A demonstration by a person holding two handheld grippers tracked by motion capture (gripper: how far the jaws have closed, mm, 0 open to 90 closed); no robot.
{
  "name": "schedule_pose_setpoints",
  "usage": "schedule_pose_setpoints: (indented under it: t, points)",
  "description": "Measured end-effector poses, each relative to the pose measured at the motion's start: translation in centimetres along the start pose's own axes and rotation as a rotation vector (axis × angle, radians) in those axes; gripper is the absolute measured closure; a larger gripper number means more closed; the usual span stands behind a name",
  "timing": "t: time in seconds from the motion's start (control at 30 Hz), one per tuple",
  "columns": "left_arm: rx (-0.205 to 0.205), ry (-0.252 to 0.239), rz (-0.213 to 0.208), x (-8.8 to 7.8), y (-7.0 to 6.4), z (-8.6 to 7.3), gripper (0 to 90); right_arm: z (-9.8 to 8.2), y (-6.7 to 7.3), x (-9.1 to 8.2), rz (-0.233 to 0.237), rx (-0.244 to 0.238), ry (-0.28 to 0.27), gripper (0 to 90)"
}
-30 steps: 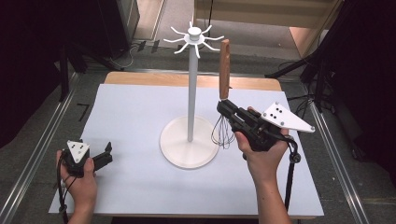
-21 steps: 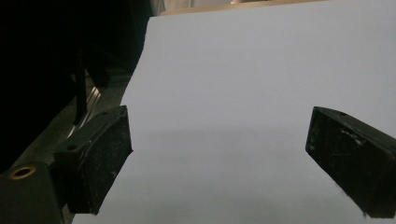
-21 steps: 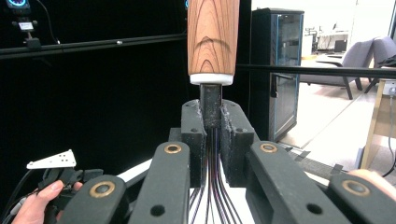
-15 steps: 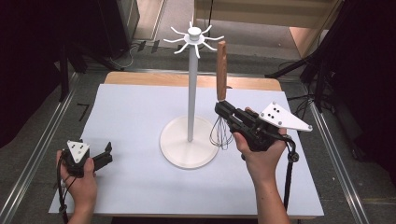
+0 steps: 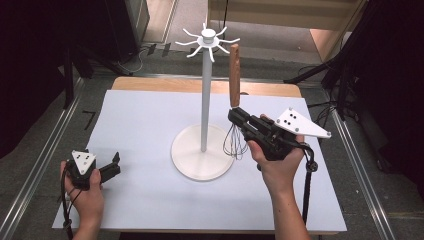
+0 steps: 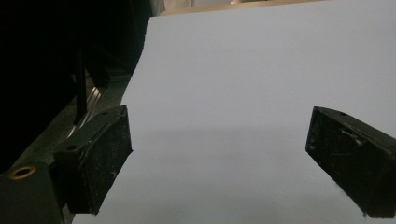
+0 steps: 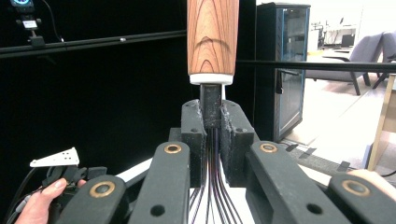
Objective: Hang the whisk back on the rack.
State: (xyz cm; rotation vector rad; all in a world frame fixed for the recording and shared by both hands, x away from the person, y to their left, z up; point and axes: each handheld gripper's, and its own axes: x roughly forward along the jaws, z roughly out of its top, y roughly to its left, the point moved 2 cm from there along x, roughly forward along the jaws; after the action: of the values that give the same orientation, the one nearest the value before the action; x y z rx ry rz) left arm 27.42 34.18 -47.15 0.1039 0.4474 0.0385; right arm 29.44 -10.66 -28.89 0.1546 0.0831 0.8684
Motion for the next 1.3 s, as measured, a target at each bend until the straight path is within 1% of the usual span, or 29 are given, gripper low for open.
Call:
schedule_pose_setpoints:
  t: [0.33,0.77,0.8,1.1,1.3]
  points:
    - [0.0,0.001,0.0,0.0,0.0,0.0,7.5,0.0,0.0,0.3,0.011,0.003,0.015,82.9]
    - [-0.001,-0.001,0.0,0.0,0.0,0.0,7.4,-0.4,-0.1,0.8,0.0,-0.009,0.011,82.9]
    - [0.001,0.0,0.0,0.0,0.0,0.0,7.5,-0.5,-0.1,0.9,-0.002,-0.008,0.017,82.9]
    - [0.001,0.0,0.0,0.0,0.0,0.0,7.5,-0.8,-0.2,1.4,-0.003,-0.013,0.015,82.7]
    - [0.0,0.0,0.0,0.0,0.0,0.0,7.5,-0.8,-0.4,1.3,-0.005,0.001,0.015,81.7]
